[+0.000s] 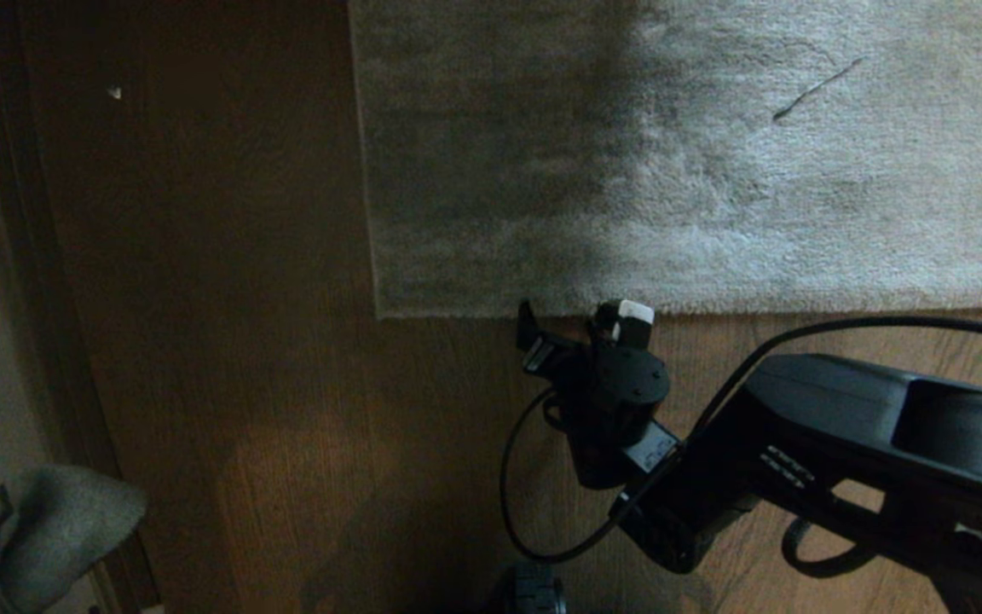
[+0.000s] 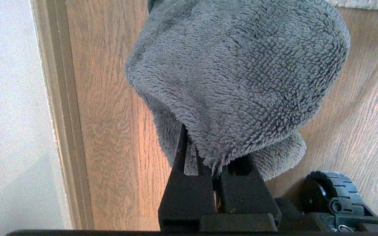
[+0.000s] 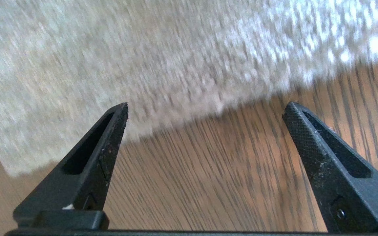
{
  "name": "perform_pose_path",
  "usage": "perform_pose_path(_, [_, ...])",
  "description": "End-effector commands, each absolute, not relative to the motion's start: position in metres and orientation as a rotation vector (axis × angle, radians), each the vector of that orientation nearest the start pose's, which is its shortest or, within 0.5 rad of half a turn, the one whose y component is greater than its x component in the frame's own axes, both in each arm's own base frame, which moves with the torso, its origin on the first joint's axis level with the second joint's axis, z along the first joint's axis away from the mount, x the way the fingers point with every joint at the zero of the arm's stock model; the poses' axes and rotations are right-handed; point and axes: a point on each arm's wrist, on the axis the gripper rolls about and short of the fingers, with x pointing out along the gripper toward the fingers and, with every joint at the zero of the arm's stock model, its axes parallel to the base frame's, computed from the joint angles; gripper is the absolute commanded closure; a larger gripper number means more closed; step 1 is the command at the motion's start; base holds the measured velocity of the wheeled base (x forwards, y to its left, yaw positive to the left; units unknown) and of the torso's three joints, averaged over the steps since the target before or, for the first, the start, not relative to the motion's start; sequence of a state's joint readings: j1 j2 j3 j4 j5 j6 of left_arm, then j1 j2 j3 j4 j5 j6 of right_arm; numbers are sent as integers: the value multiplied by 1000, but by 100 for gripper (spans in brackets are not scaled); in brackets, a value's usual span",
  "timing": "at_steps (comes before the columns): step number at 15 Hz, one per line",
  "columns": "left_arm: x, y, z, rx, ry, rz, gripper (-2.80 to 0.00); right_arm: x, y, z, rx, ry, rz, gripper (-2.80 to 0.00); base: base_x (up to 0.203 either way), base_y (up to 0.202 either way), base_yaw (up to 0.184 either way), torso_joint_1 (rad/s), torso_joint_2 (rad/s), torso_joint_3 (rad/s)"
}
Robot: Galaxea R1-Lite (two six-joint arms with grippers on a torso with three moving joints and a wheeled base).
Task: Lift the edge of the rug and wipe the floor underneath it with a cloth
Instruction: Lift up the carpet
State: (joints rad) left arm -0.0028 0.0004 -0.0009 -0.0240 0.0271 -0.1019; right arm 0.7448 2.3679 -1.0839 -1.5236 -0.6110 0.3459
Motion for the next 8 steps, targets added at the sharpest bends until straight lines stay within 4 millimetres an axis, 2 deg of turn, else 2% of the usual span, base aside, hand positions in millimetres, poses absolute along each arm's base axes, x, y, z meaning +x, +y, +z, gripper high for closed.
perform_pose_path(1, [-23, 1, 78, -103, -27, 24, 0, 330, 282, 94, 529, -215, 164, -280, 0, 0, 0, 0, 0, 0])
perform_pose_path(8, [-23, 1, 78, -103, -26, 23, 0, 344, 281, 106, 545, -275, 148, -280, 0, 0, 0, 0, 0, 0])
